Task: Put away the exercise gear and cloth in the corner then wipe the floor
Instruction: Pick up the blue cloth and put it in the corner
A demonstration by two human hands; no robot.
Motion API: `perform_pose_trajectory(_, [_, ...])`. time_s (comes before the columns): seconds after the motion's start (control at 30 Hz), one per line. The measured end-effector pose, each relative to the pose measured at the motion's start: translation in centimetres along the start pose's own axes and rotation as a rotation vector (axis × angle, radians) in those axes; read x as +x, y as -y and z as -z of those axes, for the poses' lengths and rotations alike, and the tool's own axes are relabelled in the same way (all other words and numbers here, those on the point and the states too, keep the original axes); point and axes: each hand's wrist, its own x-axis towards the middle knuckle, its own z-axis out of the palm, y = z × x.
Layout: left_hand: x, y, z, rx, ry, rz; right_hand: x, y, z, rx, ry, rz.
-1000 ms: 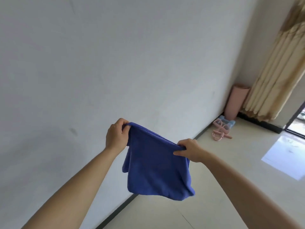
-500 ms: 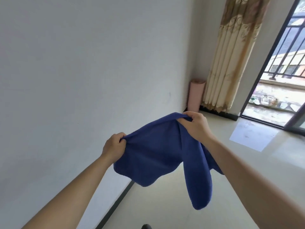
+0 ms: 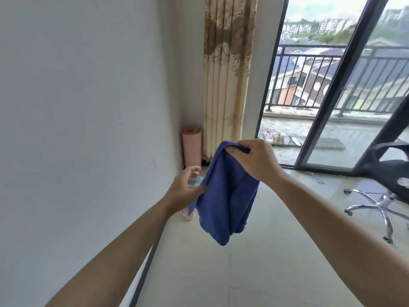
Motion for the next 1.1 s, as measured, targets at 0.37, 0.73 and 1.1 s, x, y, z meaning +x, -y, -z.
perform_pose_trajectory(0.37, [26.8,-6.1,-10.2,-0.163,-0.088,-0.194,19.7,-20.1,6.6,-0.127,-0.007,-0.062])
perform_pose_trajectory(0.73, [49.3,-11.1,-5.6,0.106,-0.614,-0.062,43.6,-31.4,6.8,-0.084,0.295,0.020])
perform_pose_trajectory(1.1, [70.5,-5.6,5.0,0.319,-0.644,-0.121,72.5,-29.2,-3.8,-0.079,0.199,0.335])
